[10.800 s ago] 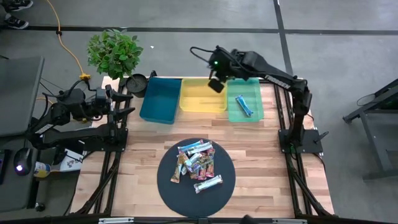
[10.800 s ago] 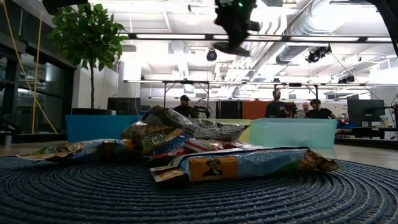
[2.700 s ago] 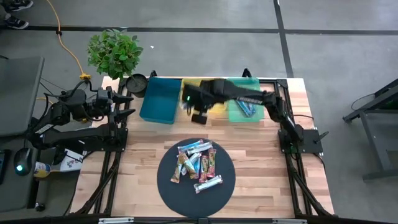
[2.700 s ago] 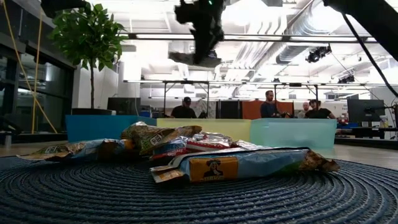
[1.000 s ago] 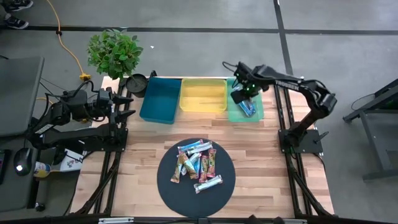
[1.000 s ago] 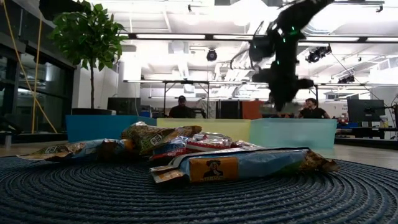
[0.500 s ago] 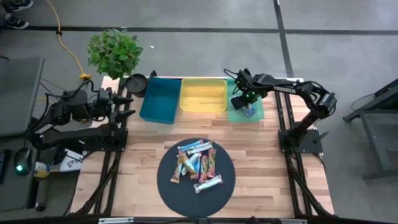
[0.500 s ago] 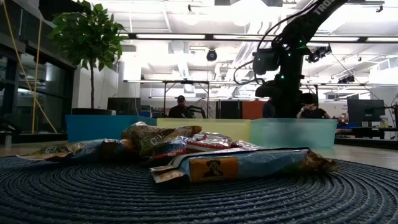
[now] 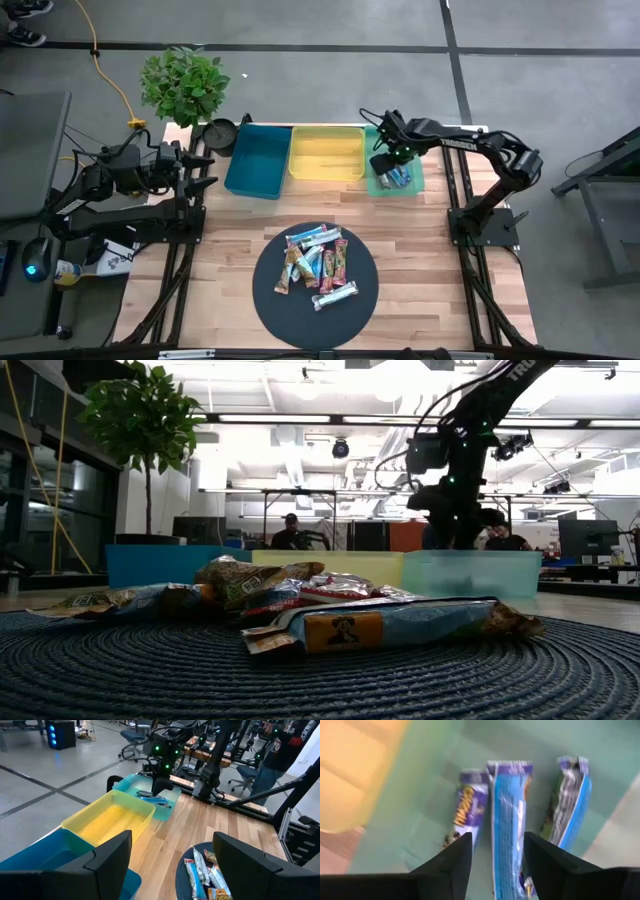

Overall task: Pick and place Granola Bars by type
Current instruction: Put the yellow granola bar into the yellow bin

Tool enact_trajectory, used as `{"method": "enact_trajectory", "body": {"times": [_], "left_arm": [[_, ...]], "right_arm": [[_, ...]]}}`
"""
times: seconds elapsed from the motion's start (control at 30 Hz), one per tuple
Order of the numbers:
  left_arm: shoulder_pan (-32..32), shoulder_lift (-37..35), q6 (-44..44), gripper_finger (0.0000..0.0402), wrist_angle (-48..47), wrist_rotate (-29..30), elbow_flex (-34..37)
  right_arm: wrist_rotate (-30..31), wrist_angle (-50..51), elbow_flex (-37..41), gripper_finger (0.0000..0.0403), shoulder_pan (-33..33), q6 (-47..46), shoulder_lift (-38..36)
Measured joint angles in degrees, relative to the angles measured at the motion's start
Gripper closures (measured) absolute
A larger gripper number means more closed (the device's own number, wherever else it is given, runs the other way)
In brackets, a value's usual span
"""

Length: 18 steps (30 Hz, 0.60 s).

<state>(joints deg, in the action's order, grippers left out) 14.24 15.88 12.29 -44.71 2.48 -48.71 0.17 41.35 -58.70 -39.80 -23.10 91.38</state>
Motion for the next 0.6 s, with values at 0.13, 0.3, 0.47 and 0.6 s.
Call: {"method": "enact_trajectory", "body": {"times": [0.13,0.3,0.47,0.6], "left_arm": [[0.0,0.0,0.0,0.0129,0.0,0.02,0.0],[0.0,0.0,0.0,0.0129,-0.02,0.02,0.0],[0.0,0.0,0.0,0.0129,-0.02,0.03,0.0],[0.0,0.0,0.0,0.0129,-0.02,0.04,0.0]], "right_arm": [[-0.81,-3.98,0.0,0.0244,-0.47,0.57,-2.13],[-7.45,-13.22,-0.02,0.0248,-0.81,3.55,-6.21],[-15.17,-24.95,-0.07,0.0247,1.31,3.62,-10.05],[-18.64,-32.72,-0.07,0.0249,5.53,-0.3,-11.99]]}}
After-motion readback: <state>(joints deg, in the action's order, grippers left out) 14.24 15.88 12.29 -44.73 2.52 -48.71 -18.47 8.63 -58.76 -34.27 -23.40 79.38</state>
